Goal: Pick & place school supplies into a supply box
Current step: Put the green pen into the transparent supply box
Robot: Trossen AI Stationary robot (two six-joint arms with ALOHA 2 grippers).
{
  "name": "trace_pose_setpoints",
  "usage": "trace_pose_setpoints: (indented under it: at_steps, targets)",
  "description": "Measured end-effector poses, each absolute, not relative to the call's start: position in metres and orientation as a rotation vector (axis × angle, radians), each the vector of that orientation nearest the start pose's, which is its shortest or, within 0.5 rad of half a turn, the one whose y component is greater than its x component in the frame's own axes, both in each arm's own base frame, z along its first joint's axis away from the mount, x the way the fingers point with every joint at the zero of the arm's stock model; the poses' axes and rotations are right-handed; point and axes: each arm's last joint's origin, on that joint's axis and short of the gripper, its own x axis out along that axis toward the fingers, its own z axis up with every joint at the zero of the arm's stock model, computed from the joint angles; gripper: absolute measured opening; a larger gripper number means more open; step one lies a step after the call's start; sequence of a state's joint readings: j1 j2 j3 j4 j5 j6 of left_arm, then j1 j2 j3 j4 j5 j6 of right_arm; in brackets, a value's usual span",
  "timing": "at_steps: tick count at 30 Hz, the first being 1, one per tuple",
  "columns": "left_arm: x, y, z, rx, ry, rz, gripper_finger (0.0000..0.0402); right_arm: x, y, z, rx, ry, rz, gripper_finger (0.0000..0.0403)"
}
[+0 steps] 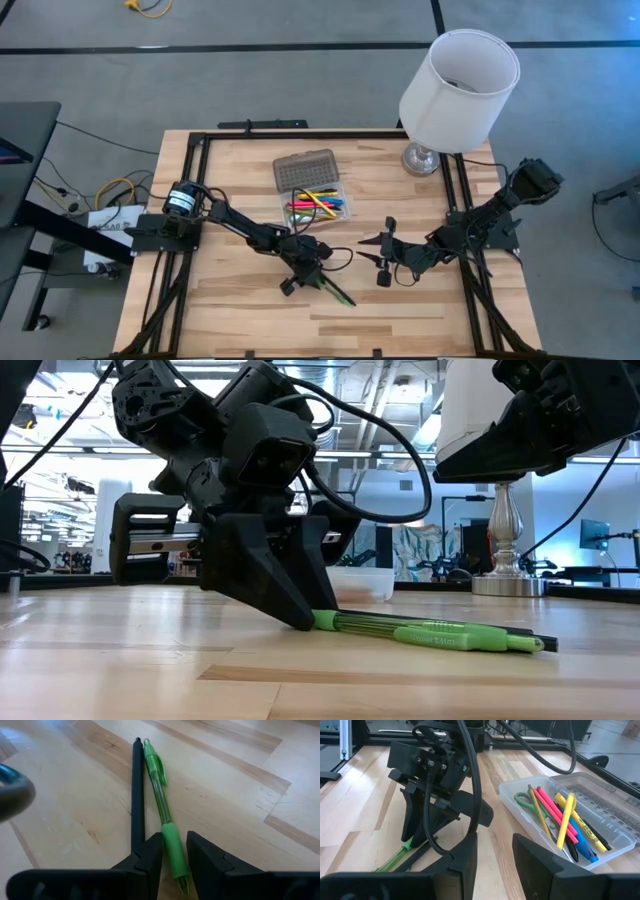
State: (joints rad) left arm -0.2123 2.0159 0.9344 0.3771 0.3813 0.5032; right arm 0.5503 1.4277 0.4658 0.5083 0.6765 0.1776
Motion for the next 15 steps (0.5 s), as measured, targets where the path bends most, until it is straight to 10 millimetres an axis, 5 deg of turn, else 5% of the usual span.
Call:
trace_pose_setpoints:
  at_steps: [15]
  targets:
    - [0.357, -0.0874, 0.0869, 0.374, 0.699, -0.686, 0.0036, 0.2251, 0.1168, 0.1586, -0.085, 0.358, -0.157, 0.0118]
